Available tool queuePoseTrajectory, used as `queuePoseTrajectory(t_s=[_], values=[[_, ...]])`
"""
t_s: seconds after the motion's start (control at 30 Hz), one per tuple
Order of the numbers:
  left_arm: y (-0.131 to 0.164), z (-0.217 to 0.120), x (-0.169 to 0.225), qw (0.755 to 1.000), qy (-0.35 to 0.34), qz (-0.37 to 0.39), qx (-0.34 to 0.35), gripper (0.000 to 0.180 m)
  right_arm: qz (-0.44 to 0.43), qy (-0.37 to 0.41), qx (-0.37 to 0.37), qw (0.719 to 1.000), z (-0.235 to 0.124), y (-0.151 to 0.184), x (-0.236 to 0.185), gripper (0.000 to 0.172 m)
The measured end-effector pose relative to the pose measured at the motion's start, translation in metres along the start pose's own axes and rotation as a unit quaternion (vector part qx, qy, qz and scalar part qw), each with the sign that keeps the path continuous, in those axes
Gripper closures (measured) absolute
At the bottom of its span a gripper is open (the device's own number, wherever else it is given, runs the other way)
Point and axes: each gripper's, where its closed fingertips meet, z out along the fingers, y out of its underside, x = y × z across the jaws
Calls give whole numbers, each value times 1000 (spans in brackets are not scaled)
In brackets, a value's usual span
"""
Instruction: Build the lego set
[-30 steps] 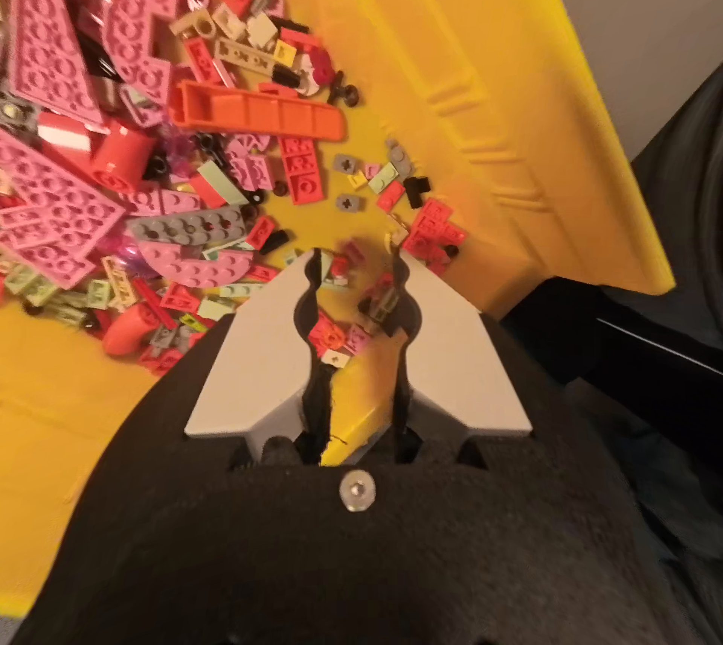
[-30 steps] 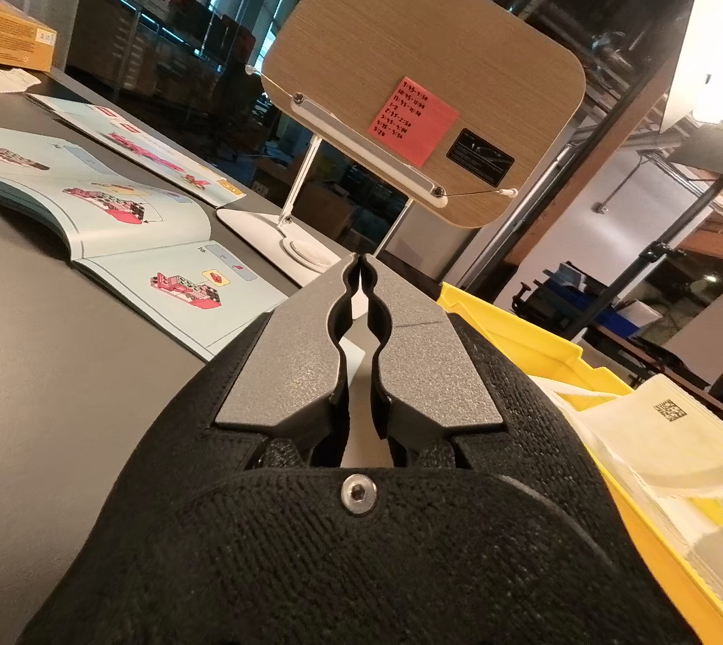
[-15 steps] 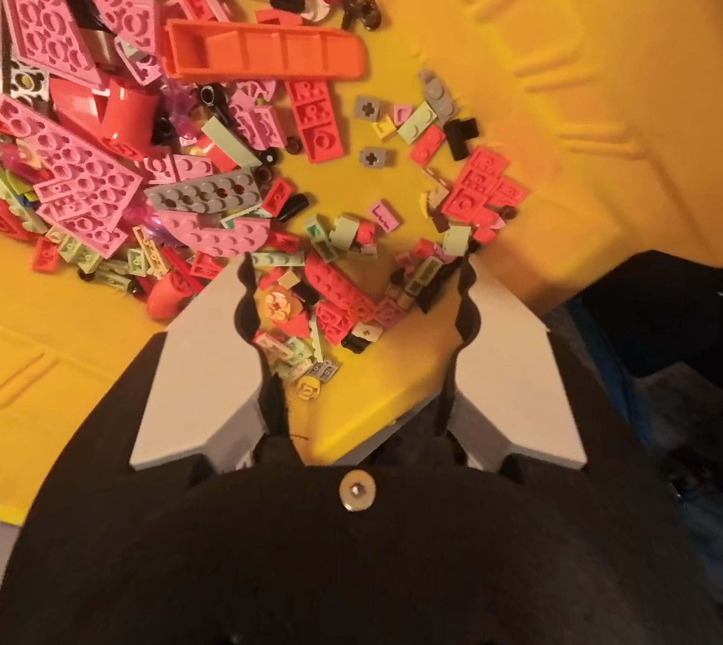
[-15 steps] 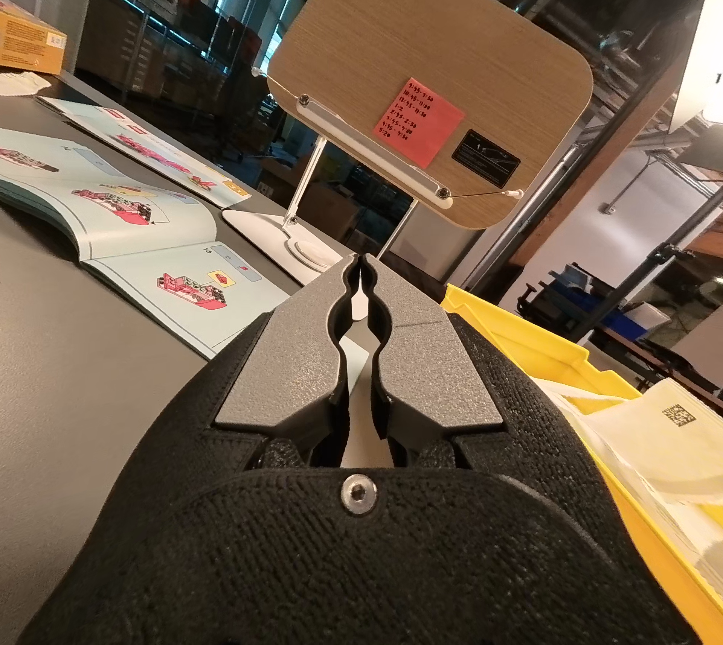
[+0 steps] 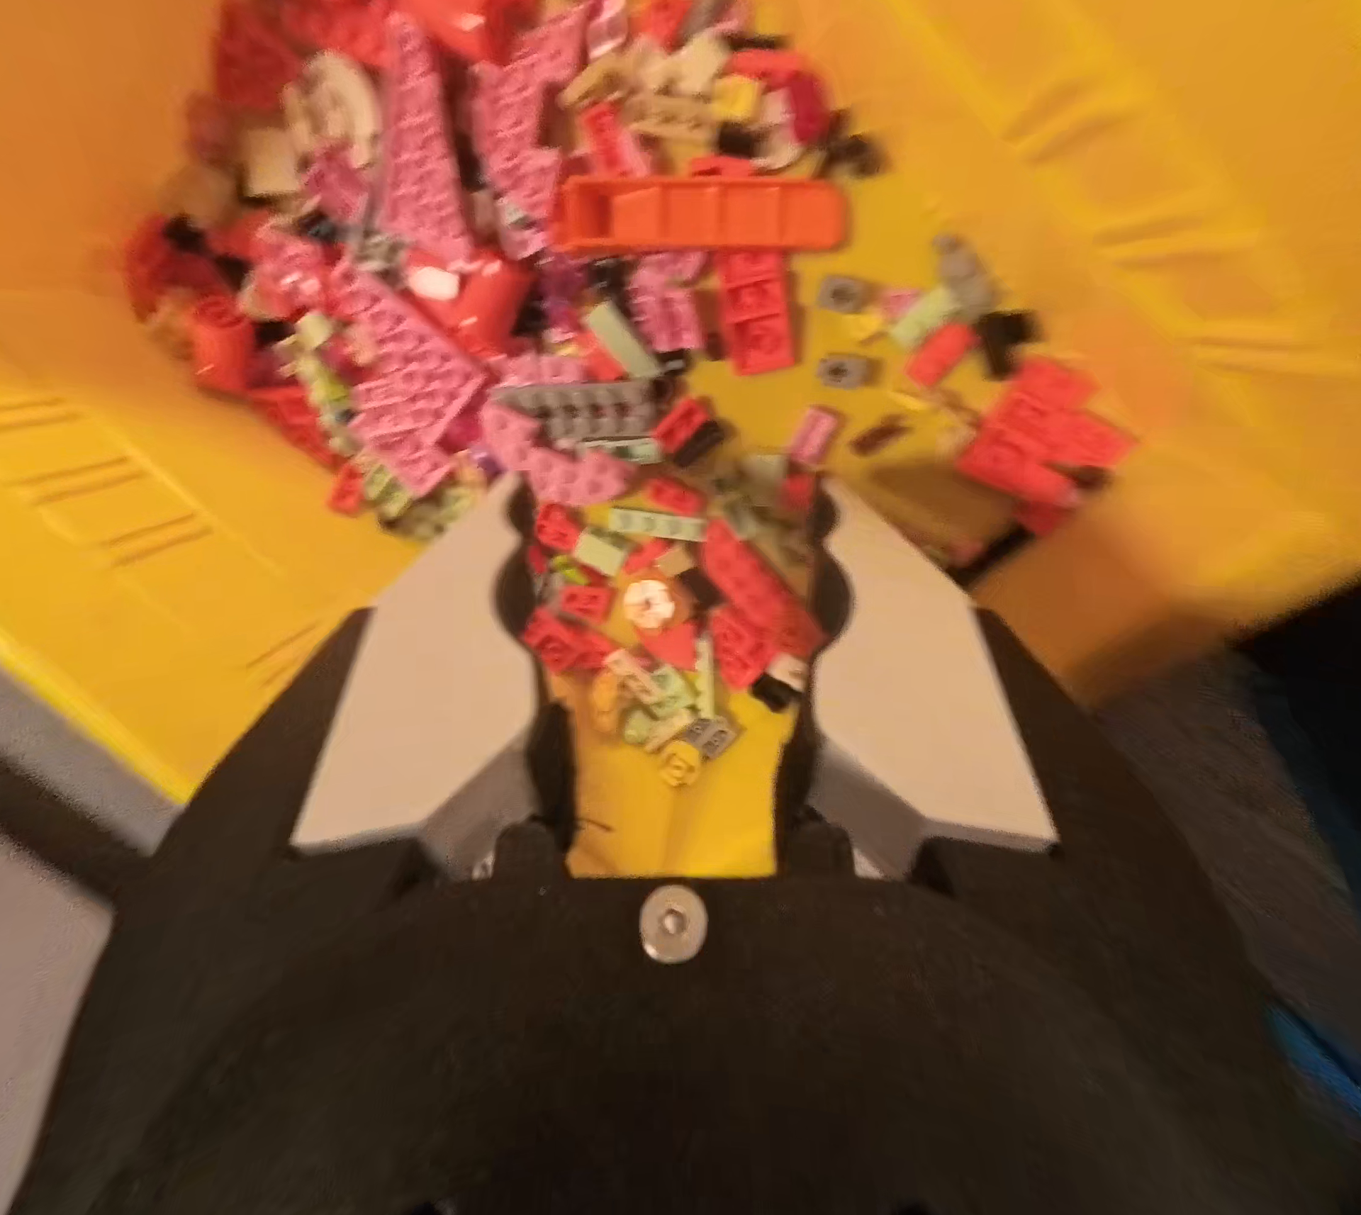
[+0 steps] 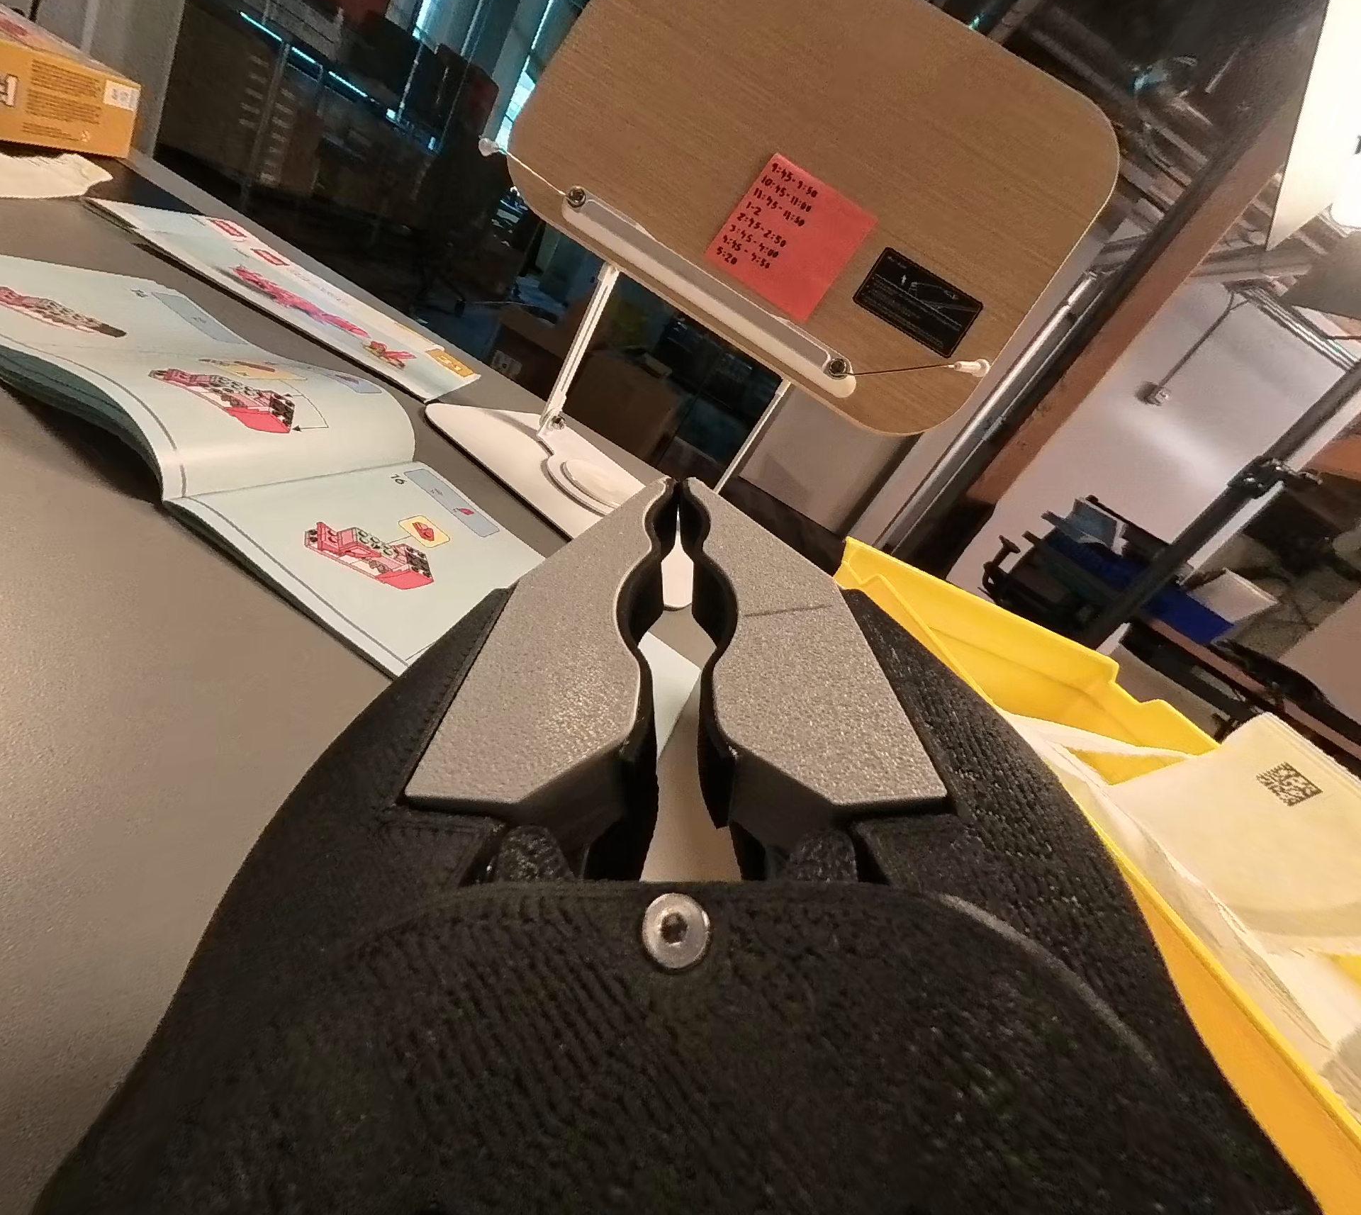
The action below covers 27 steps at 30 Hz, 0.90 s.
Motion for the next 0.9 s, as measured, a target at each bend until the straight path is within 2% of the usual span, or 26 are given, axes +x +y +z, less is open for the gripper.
queuePoseTrajectory(t_s=[0.03, 0.07, 0.13, 0.27, 0.47, 0.77, 0.9], values=[[-4, -7, 16, 998, 51, 15, 17, 131, 1, 0, 0, 1000, 0, 0, 0, 172], [-7, -14, 32, 994, 96, 32, 31, 147, 2, 0, 1, 1000, 0, 0, 0, 172], [-4, -21, 49, 988, 144, 55, 27, 155, 4, -1, 1, 1000, 0, 0, 0, 172], [14, -21, 68, 975, 206, 71, -32, 169, 4, -4, 2, 1000, 0, -1, -1, 172], [26, -7, 65, 972, 210, 84, -68, 168, 5, -8, 4, 1000, 0, -2, -2, 172], [21, -3, 67, 968, 208, 132, -55, 171, 8, -14, 4, 1000, 0, -2, -4, 172], [22, 0, 67, 967, 205, 140, -61, 164, 8, -16, 3, 1000, 0, -2, -5, 172]])
